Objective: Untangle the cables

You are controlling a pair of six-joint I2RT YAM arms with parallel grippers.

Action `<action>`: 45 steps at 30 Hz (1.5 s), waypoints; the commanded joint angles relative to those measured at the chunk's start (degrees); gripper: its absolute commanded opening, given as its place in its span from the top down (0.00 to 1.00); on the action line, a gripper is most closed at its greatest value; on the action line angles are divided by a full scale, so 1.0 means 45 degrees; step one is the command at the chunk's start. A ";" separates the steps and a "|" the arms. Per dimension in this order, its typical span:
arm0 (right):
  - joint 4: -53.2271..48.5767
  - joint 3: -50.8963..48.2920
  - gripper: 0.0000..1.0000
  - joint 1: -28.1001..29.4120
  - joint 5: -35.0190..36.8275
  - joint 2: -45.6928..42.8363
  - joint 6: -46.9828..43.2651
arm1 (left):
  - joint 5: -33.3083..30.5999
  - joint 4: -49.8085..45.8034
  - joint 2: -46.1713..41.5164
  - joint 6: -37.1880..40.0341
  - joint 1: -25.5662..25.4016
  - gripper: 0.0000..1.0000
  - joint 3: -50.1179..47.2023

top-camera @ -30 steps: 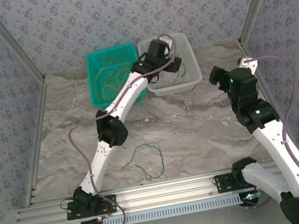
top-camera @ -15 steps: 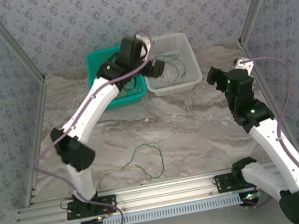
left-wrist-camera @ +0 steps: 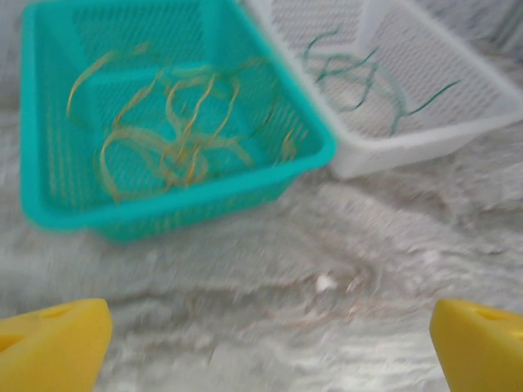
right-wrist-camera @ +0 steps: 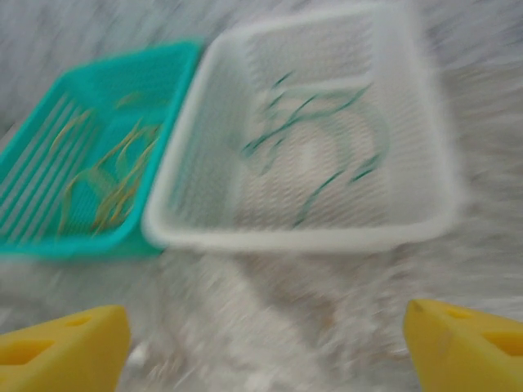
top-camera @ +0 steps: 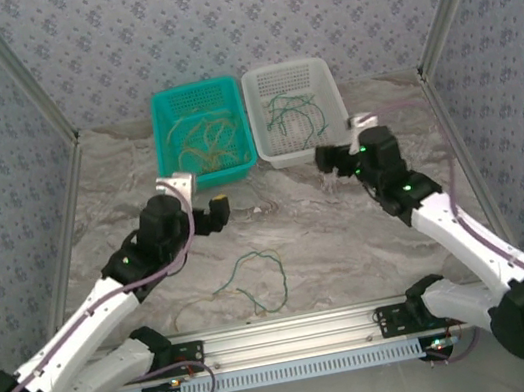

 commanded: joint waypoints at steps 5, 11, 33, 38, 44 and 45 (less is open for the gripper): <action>-0.2297 0.0461 0.19 0.3070 -0.4011 0.2655 -0.3201 | 0.0830 -0.1370 -0.0233 -0.3112 0.0157 0.09 -0.2036; -0.1593 -0.0166 0.22 0.4402 -0.2981 0.3600 -0.3498 | 0.2407 -0.1281 0.0846 -0.3426 -0.0757 0.14 -0.2405; 0.0965 -0.1606 0.21 0.4369 -0.0698 0.1092 -0.2959 | 0.0619 -0.0067 0.4599 -0.3393 -0.2710 0.99 -0.2216; 0.1584 -0.1731 0.21 0.4379 -0.0539 0.0975 -0.2604 | 0.0284 -0.0337 0.3611 -0.3205 -0.2671 1.00 -0.1778; 0.2162 -0.1882 0.23 0.3770 -0.1429 0.0408 -0.1969 | 0.1039 0.0605 0.2263 -0.2586 -0.2529 1.00 -0.1707; 0.2241 -0.1951 0.23 0.3610 -0.1818 0.0224 -0.1917 | 0.1162 0.0675 0.2134 -0.2403 -0.2531 1.00 -0.1656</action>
